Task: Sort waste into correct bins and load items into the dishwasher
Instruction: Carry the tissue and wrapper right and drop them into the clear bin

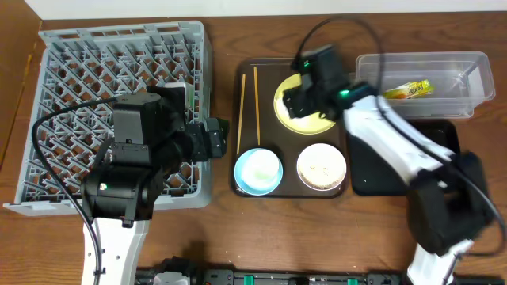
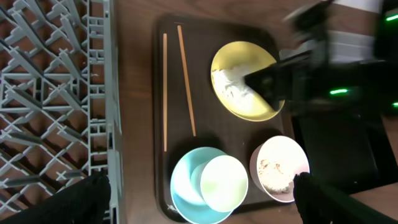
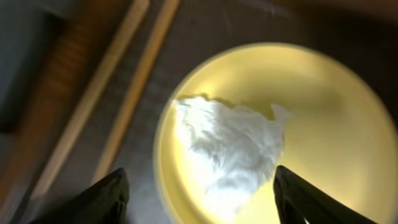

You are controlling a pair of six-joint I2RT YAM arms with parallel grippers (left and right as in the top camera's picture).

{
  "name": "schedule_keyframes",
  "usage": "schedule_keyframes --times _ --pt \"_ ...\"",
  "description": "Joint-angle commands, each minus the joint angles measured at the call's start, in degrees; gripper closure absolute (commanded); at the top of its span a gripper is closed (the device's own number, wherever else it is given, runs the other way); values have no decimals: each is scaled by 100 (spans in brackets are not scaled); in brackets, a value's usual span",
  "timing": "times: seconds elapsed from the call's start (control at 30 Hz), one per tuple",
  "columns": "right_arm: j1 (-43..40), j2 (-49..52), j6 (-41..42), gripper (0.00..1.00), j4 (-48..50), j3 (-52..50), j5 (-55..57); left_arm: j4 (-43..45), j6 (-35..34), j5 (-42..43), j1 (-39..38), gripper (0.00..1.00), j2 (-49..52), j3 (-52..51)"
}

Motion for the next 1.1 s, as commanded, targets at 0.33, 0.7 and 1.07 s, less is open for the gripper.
schedule_keyframes --times 0.33,0.7,1.07 --pt "-461 363 894 99 -280 24 385 2 35 72 24 5 -7 105" --pt "-2275 -903 2391 99 -800 2 1156 2 35 72 24 5 -7 105" --pt "-2177 -1423 413 38 -1150 13 -1445 2 35 72 24 5 -7 105"
